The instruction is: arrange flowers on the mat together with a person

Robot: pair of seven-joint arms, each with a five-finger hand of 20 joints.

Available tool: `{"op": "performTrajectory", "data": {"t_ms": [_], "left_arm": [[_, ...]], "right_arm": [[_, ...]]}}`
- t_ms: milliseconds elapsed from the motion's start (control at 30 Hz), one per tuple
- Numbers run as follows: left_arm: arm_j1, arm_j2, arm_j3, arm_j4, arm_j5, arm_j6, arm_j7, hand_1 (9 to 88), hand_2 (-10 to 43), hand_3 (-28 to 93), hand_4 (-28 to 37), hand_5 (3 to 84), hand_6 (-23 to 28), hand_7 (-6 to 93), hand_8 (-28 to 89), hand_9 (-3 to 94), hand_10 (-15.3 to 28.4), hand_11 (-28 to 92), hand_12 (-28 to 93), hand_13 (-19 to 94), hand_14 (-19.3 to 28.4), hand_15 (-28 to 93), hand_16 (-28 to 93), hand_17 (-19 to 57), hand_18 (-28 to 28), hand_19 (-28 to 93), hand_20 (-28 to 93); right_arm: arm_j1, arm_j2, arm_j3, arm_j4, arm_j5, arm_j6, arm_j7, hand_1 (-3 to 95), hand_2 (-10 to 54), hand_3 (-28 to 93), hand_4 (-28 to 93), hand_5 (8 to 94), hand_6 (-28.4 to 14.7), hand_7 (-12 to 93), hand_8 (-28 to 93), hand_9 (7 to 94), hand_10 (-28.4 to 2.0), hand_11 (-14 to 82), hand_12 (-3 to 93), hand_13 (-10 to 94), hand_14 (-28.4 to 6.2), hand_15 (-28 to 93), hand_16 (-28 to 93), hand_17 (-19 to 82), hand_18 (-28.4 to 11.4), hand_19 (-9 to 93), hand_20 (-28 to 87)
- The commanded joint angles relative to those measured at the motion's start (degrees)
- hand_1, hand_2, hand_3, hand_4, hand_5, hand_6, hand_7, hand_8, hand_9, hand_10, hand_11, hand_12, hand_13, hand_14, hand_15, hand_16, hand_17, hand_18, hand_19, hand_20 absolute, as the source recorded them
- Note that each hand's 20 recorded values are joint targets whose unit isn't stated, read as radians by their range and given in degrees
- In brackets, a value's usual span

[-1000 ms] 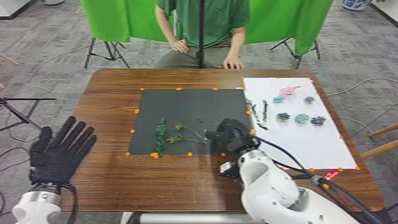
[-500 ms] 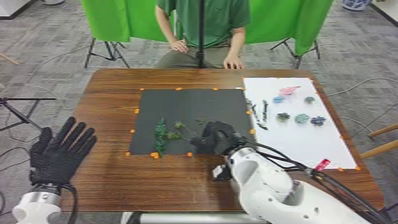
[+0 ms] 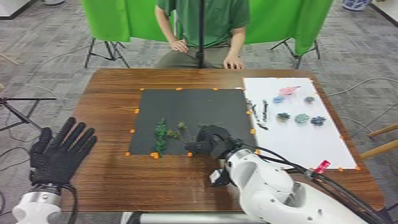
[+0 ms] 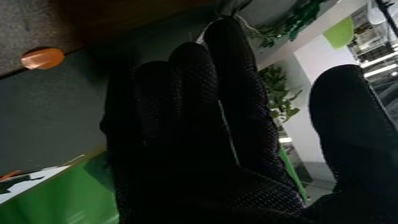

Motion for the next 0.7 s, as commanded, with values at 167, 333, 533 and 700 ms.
{"op": "performTrajectory", "data": {"t_ms": [167, 333, 533, 700], "left_arm": [[0.17, -0.31, -0.03, 0.34, -0.39, 0.55, -0.87, 25.8, 10.1, 70, -28.3, 38.6, 6.8, 4.0, -8, 33.9, 12.8, 12, 6, 23, 14.8, 24, -7, -3.1, 10.4, 21, 10], [0.12, -0.50, 0.26, 0.45, -0.51, 0.54, -0.99, 25.7, 10.1, 70, -28.3, 38.6, 6.8, 4.0, -8, 33.9, 12.7, 12, 6, 23, 14.9, 24, -7, -3.1, 10.4, 21, 10], [0.79, -0.61, -0.24, 0.26, -0.76, 0.45, -0.42, 25.8, 10.2, 70, -28.3, 38.6, 6.8, 4.0, -8, 33.9, 12.7, 12, 6, 23, 14.9, 24, -7, -3.1, 10.4, 21, 10], [1.26, -0.59, -0.45, 0.16, -0.88, 0.31, -0.02, 25.8, 10.1, 70, -28.3, 38.6, 6.8, 4.0, -8, 33.9, 12.7, 12, 6, 23, 14.9, 24, -7, -3.1, 10.5, 21, 10]], "right_arm": [[-4.60, -2.17, -0.15, 0.92, 0.81, -3.18, -1.23, 26.9, 8.6, 62, -18, 75.5, -2.9, 14, -11, 61.5, -20.7, 54.2, 36.9, 50, -21.1, 78, 31, 18, -23.2, 66, 28], [-5.04, -1.96, -0.04, 0.62, 0.38, -2.27, -0.54, 27.0, 8.6, 62, -18, 76.6, -2.7, 14, -11, 61.5, -20.6, 54.0, 36.7, 50, -21.1, 77, 31, 18, -23.1, 66, 29], [-5.06, -0.41, 0.84, -0.49, 1.28, 2.56, -0.91, 27.0, 8.4, 62, -17, 77.0, -2.6, 14, -11, 61.7, -20.5, 53.7, 36.3, 50, -21.0, 77, 31, 18, -23.0, 66, 29], [-6.73, 0.21, 4.10, -2.15, 2.35, 5.96, -2.61, 26.5, 8.2, 64, -17, 73.3, -3.3, 14, -11, 61.4, -20.4, 53.6, 36.4, 50, -21.0, 77, 31, 18, -23.1, 66, 29]]}}
